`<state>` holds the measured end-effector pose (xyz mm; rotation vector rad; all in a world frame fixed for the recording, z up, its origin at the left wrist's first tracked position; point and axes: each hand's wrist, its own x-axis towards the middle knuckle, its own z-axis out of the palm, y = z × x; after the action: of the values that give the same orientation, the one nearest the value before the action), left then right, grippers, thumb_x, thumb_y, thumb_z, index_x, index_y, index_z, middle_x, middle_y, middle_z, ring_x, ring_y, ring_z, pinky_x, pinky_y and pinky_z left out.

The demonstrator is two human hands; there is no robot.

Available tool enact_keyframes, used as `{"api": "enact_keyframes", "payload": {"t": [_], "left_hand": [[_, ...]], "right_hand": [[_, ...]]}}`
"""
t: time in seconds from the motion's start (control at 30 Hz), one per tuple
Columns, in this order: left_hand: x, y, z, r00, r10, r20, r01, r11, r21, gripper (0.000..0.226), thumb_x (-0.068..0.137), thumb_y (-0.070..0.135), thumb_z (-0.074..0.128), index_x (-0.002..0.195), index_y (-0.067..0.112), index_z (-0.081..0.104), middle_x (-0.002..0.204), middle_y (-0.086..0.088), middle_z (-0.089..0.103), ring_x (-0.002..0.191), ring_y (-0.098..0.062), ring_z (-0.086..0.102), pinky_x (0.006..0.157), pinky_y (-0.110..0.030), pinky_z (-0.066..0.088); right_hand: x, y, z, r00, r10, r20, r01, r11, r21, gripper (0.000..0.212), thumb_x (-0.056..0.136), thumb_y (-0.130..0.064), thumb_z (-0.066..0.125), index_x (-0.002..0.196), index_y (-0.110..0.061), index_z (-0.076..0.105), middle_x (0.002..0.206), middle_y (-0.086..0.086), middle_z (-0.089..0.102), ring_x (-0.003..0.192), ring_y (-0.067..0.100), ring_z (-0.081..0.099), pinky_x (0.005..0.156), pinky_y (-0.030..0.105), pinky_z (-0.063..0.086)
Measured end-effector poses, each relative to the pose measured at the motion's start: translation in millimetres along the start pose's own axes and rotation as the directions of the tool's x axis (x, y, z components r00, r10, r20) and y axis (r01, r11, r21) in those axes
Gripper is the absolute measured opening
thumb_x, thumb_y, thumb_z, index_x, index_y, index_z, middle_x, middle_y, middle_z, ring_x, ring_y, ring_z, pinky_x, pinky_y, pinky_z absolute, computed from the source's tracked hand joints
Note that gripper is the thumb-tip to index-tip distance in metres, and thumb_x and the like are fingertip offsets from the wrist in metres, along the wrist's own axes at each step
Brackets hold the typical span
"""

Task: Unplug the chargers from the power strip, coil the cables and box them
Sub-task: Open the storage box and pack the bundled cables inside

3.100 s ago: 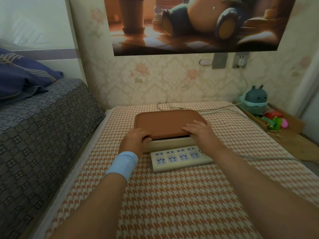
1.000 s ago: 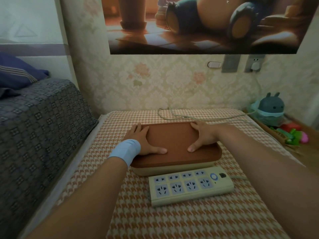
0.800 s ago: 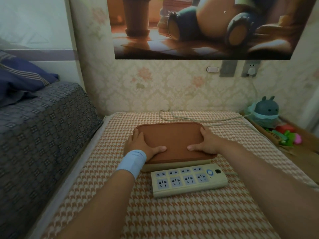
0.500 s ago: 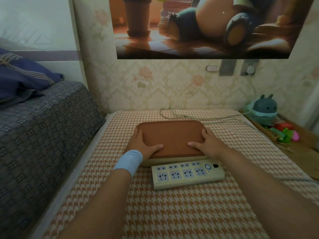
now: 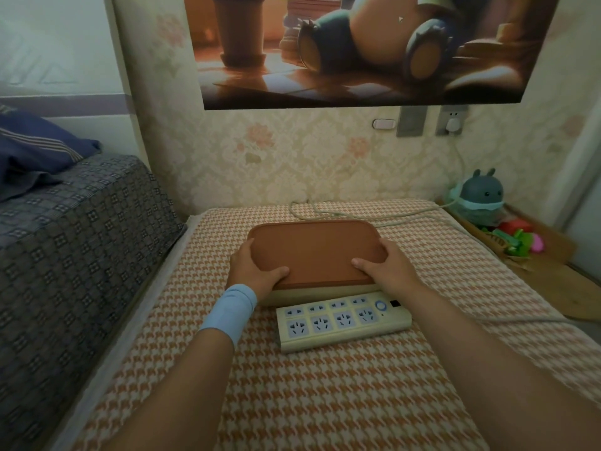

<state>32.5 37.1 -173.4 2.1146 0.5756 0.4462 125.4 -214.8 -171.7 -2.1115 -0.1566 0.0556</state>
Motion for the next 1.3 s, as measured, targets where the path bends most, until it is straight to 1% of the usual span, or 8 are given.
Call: {"api": "enact_keyframes", "payload": {"t": [0.37,0.47,0.57,0.67,0.77,0.97,1.13,1.3], "left_hand": [[7.8,-5.6,10.9,0.998,-0.016,0.066,0.021,0.996,-0.084,0.102,0.071,0.034,0.085,0.152,0.019,0.024,0.155,-0.005,0.030,0.140,-0.025,0.033,0.114,-0.044,0.033],[3.2,-2.0,-5.6,0.998,-0.055,0.028,0.055,0.998,0.001,0.094,0.075,0.033,0.082,0.151,0.018,0.028,0.154,-0.008,0.032,0.139,-0.029,0.036,0.112,-0.044,0.036],[-1.9,-12.7,-45.6,0.989,-0.145,0.025,0.136,0.967,0.213,0.093,0.070,0.060,0.073,0.148,0.026,0.034,0.152,-0.008,0.035,0.134,-0.033,0.041,0.108,-0.048,0.039],[-12.3,-31.3,-92.6,0.968,-0.252,0.015,0.218,0.861,0.459,0.092,0.066,0.083,0.051,0.143,0.035,0.040,0.152,-0.009,0.033,0.133,-0.036,0.039,0.107,-0.049,0.039],[-29.9,-46.4,-128.0,0.964,-0.264,-0.018,0.219,0.760,0.611,0.077,0.081,0.077,0.043,0.145,0.036,0.036,0.158,-0.010,0.019,0.142,-0.038,0.020,0.113,-0.050,0.030],[-60.2,-69.5,-168.7,0.957,-0.289,-0.021,0.240,0.749,0.617,0.073,0.087,0.072,0.041,0.150,0.036,0.028,0.162,-0.009,0.004,0.146,-0.038,0.008,0.115,-0.051,0.026],[-92.6,-82.7,-193.7,0.954,-0.297,-0.039,0.255,0.737,0.626,0.073,0.088,0.070,0.043,0.150,0.035,0.028,0.161,-0.010,0.006,0.145,-0.038,0.012,0.115,-0.050,0.026],[-127.6,-88.4,-204.8,0.965,-0.259,-0.035,0.209,0.684,0.699,0.073,0.090,0.070,0.033,0.152,0.033,0.023,0.162,-0.011,0.002,0.146,-0.035,0.006,0.117,-0.046,0.018]], "right_hand": [[-3.5,-6.0,-12.3,0.999,0.025,-0.020,-0.025,1.000,-0.015,0.084,0.086,-0.047,0.076,0.155,-0.020,0.035,0.149,0.002,0.050,0.131,0.026,0.053,0.101,0.037,0.043],[-11.8,-15.8,-5.9,0.999,0.010,0.049,-0.010,1.000,0.010,0.074,0.087,-0.041,0.076,0.150,-0.025,0.042,0.140,-0.001,0.058,0.118,0.023,0.060,0.098,0.037,0.050],[-25.9,-36.0,19.2,0.982,-0.045,0.186,0.046,0.999,0.002,0.068,0.088,-0.038,0.076,0.148,-0.026,0.045,0.133,-0.004,0.061,0.106,0.017,0.061,0.098,0.037,0.051],[-45.8,-61.3,55.1,0.954,-0.110,0.279,0.118,0.993,-0.012,0.071,0.089,-0.038,0.075,0.150,-0.024,0.042,0.137,-0.002,0.059,0.114,0.020,0.060,0.097,0.032,0.049],[-63.9,-78.8,89.1,0.933,-0.136,0.332,0.145,0.989,-0.002,0.073,0.090,-0.039,0.074,0.151,-0.020,0.039,0.141,0.000,0.056,0.122,0.022,0.059,0.098,0.031,0.049],[-95.3,-96.4,123.2,0.922,-0.153,0.356,0.174,0.984,-0.028,0.077,0.084,-0.039,0.079,0.149,-0.019,0.042,0.141,0.000,0.057,0.123,0.022,0.058,0.106,0.037,0.048],[-125.2,-105.6,128.7,0.915,-0.165,0.368,0.239,0.957,-0.166,0.081,0.076,-0.052,0.080,0.145,-0.023,0.047,0.137,-0.001,0.061,0.120,0.022,0.061,0.103,0.038,0.049],[-160.4,-102.9,122.6,0.911,-0.163,0.380,0.308,0.880,-0.363,0.084,0.080,-0.070,0.066,0.148,-0.028,0.040,0.139,-0.005,0.058,0.122,0.022,0.058,0.102,0.038,0.045]]}}
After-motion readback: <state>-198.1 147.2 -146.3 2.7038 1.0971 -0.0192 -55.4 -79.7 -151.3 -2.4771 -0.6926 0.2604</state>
